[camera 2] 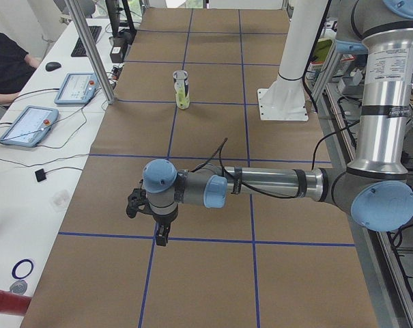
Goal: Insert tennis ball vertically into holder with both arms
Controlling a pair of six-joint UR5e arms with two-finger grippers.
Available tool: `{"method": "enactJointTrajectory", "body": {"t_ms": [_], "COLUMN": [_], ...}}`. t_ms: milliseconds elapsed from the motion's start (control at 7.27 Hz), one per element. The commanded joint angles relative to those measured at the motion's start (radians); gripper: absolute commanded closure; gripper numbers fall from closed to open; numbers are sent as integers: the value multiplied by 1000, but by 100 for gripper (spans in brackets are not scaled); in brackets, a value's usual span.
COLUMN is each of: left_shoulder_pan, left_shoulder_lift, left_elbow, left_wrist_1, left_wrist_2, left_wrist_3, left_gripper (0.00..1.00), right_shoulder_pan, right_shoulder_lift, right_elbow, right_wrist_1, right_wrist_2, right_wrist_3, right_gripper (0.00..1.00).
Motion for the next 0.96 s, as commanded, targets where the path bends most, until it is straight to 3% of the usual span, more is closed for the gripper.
{"method": "enactJointTrajectory", "body": {"t_ms": [0,826], "left_shoulder_pan": [0,-2], "left_shoulder_lift": [4,13], "left_elbow": [0,2], "left_wrist_1": [0,0], "left_wrist_2": [0,0], "left_wrist_3": [0,0], "left_gripper": [0,0], "right_shoulder_pan": [-1,-1], "right_shoulder_lift": [2,3], "right_elbow": [-2,-4], "right_wrist_1": [0,0], "right_wrist_2": [-1,-1], "right_wrist_3": [0,0], "right_gripper": [0,0]}}
